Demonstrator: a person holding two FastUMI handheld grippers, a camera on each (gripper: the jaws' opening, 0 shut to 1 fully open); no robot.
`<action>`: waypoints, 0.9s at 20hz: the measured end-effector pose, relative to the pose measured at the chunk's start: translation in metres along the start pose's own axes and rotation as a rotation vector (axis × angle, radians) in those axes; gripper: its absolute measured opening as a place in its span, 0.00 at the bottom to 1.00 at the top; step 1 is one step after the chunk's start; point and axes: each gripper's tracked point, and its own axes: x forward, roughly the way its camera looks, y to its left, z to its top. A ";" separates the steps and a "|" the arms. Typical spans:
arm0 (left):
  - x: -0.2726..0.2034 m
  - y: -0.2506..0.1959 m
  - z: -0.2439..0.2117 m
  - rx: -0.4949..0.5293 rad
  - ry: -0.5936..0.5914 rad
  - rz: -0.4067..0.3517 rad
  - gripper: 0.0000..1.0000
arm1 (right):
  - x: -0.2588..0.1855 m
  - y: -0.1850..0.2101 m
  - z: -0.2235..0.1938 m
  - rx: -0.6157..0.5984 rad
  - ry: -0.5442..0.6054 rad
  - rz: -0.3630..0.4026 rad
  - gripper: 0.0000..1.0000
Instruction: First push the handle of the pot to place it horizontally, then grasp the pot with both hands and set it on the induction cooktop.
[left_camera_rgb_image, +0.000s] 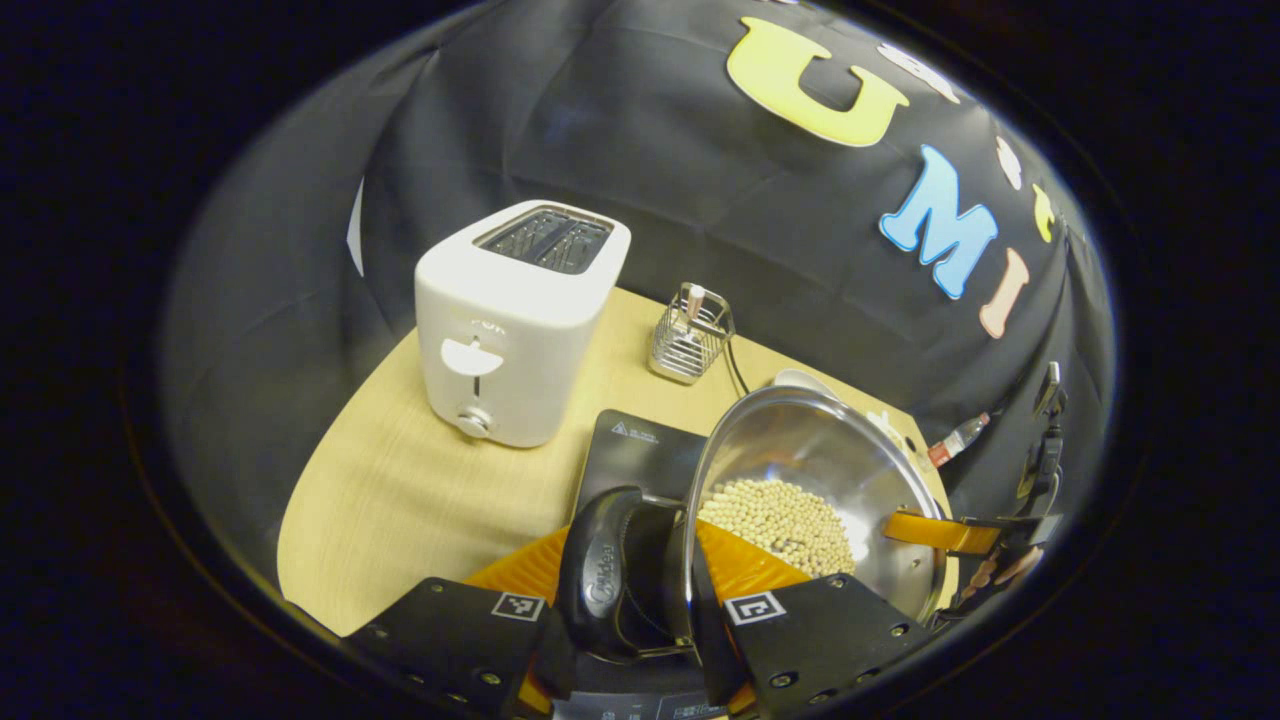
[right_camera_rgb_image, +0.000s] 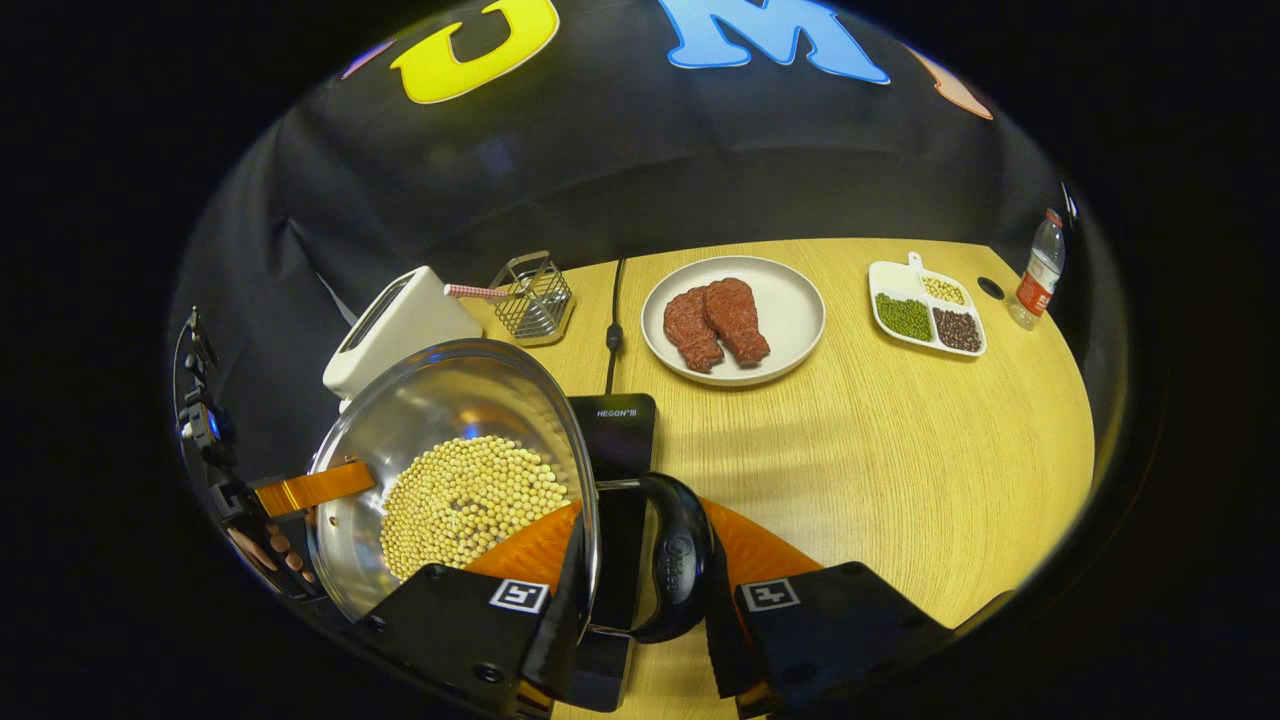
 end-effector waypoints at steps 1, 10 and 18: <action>0.002 0.001 0.001 0.003 -0.002 -0.001 0.53 | 0.003 0.000 0.003 -0.001 -0.003 0.000 0.52; 0.011 0.019 0.007 0.021 -0.003 0.012 0.50 | 0.021 0.013 -0.001 0.008 0.014 0.006 0.55; 0.026 0.015 0.007 0.032 0.005 -0.001 0.50 | 0.026 0.007 -0.001 0.009 0.014 -0.018 0.54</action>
